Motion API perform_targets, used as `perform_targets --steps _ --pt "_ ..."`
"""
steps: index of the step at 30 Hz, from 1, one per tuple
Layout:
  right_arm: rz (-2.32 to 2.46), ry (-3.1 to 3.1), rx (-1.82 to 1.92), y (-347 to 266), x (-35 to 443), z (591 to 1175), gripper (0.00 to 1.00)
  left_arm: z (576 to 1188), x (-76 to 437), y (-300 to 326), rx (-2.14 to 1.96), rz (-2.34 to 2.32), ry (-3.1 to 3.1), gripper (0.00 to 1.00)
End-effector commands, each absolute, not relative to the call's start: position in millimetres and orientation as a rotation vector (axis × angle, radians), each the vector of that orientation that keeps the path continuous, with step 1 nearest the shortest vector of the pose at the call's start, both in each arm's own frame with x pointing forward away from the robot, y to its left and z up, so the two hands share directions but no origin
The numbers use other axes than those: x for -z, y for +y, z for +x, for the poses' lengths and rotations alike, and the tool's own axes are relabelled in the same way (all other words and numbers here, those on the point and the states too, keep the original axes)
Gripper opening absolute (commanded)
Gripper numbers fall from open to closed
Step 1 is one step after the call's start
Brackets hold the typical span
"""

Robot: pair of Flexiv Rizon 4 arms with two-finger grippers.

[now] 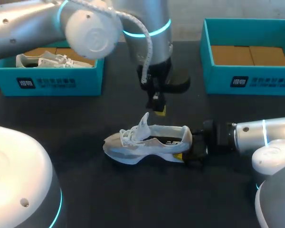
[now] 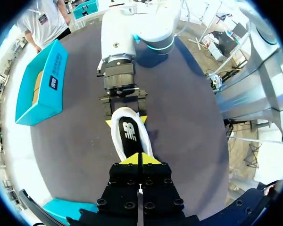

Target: Take the shoe out of the shoebox, open the shoe tongue, remove and reinsert the insole, then place the shoe into the shoebox

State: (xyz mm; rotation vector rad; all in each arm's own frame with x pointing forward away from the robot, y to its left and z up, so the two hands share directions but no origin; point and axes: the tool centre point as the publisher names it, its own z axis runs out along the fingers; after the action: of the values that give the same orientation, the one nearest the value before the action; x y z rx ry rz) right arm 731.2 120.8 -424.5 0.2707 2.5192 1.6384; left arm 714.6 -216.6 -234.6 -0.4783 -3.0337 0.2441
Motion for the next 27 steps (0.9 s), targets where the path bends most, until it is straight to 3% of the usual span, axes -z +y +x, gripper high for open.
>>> perform_targets --steps 1,18,27 --pt "0.271 2.521 -1.635 120.4 424.4 731.5 0.00 714.9 256.4 -234.9 -0.204 -0.489 -3.028 0.00" --pt "0.271 2.521 -1.635 120.4 424.4 731.5 0.00 710.8 317.0 -219.0 -0.227 -0.442 -3.023 0.00" --pt "0.271 2.521 -1.635 120.4 424.4 731.5 0.00 711.3 319.4 -217.5 -0.227 -0.443 -3.022 0.00"
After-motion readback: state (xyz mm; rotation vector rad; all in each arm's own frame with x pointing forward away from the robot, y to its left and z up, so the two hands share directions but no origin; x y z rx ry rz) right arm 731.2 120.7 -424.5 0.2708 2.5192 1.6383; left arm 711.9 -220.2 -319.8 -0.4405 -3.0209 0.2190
